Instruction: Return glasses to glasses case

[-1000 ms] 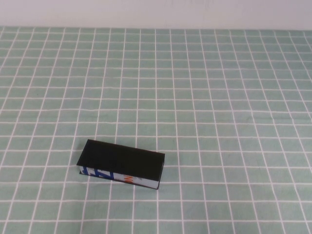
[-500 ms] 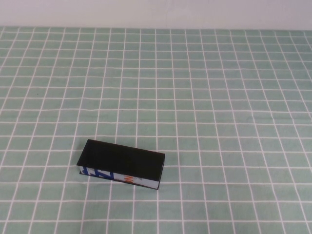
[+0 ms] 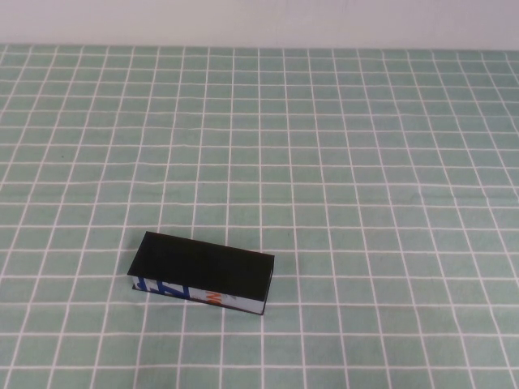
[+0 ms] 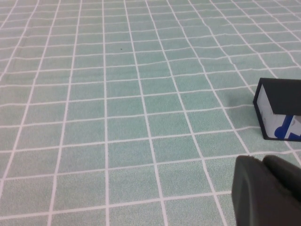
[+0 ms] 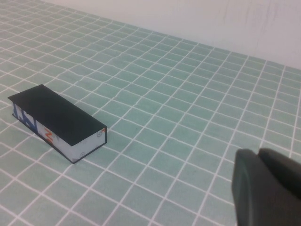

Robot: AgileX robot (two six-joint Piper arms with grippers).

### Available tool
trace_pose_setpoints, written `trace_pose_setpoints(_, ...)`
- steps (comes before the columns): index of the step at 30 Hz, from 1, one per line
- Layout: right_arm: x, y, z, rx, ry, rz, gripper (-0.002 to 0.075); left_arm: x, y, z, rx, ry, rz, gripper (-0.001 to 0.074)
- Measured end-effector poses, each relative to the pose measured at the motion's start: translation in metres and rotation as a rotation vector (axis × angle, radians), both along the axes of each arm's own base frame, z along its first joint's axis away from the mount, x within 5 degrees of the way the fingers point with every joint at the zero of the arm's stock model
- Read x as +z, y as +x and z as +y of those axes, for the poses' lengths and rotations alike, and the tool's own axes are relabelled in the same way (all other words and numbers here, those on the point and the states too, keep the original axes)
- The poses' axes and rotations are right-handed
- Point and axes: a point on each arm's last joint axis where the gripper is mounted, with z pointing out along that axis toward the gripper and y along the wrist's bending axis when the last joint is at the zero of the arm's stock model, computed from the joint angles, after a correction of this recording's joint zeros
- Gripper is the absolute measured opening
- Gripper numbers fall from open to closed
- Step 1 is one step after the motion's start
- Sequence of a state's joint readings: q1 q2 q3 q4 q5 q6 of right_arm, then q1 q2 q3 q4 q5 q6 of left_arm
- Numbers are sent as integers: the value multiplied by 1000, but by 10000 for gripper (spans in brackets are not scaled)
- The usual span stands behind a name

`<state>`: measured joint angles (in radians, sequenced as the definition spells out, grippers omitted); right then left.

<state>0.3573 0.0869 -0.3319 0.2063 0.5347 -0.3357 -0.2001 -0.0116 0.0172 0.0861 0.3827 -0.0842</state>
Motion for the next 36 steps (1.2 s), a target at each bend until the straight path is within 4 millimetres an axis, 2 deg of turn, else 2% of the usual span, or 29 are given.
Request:
trace_pose_setpoints(8, 0, 0, 0, -11, 4, 0, -12, 0, 0, 0, 0, 1, 0, -2)
trace_pose_setpoints(16, -1, -4, -7, -184, 48, -54, -12, 0, 0, 0, 0, 1, 0, -2)
trace_pose_setpoints(20, -21, 2, -11, -306, 52, -60, -12, 0, 0, 0, 0, 1, 0, -2)
trace_pose_setpoints(27, -86, 20, -18, -418, 43, 27, -12, 0, 0, 0, 0, 1, 0, -2)
trace_pose_setpoints(30, -94, 20, -17, -415, 39, 59, -12, 0, 0, 0, 0, 1, 0, -2)
trace_pose_setpoints(36, -98, 20, -19, -449, 96, 119, -12, 0, 0, 0, 0, 1, 0, -2)
